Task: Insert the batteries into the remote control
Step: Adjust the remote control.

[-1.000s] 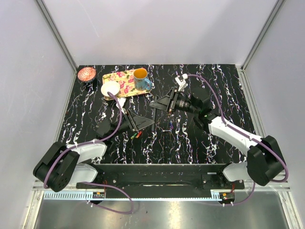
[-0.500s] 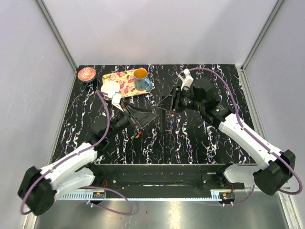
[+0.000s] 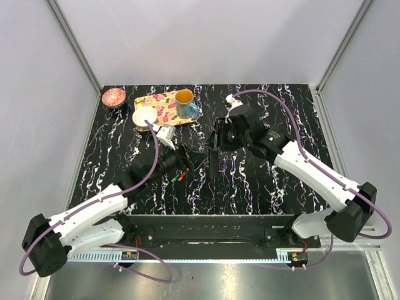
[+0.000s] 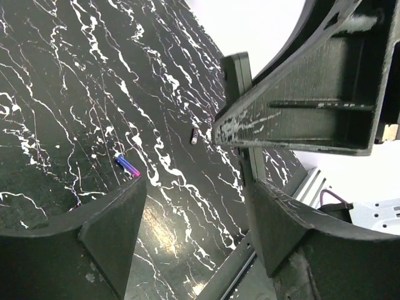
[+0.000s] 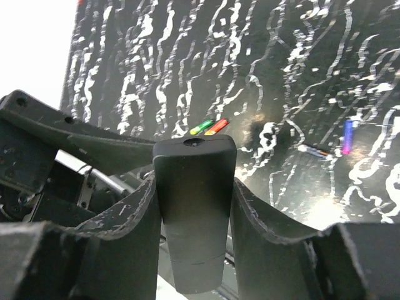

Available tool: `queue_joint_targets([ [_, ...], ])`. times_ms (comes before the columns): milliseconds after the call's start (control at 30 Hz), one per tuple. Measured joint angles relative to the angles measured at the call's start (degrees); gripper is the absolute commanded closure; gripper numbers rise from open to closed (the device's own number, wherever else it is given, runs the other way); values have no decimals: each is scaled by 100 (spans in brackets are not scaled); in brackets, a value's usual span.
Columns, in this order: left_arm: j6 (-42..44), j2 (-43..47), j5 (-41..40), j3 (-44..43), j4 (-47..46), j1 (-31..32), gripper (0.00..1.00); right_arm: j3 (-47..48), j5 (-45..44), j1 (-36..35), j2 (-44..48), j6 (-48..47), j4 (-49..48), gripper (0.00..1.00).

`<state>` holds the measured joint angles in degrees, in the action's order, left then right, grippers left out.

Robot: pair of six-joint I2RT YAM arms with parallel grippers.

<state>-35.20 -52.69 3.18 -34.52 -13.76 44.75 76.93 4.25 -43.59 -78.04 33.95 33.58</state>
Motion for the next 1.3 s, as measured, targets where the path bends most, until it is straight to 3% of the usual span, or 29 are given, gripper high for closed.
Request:
queue_joint_targets([
  [333,-9,-247,2,17,-42,140,38,223,-623,-173,-223,28,293,100],
  [400,-42,-264,2,17,-133,179,36,223,-647,-186,-240,66,284,100],
  [433,-55,-264,4,17,-155,197,28,223,-664,-197,-240,85,269,100],
  [500,-98,-216,4,61,-280,219,20,223,-682,-219,-238,125,221,100],
  [567,-168,-92,0,175,-374,227,20,223,-686,-227,-238,160,192,100],
  [900,-367,-232,4,367,-691,264,41,223,-680,-249,-238,264,94,100],
  [1300,-389,-721,31,98,-909,321,42,219,-680,-348,-238,323,92,100],
])
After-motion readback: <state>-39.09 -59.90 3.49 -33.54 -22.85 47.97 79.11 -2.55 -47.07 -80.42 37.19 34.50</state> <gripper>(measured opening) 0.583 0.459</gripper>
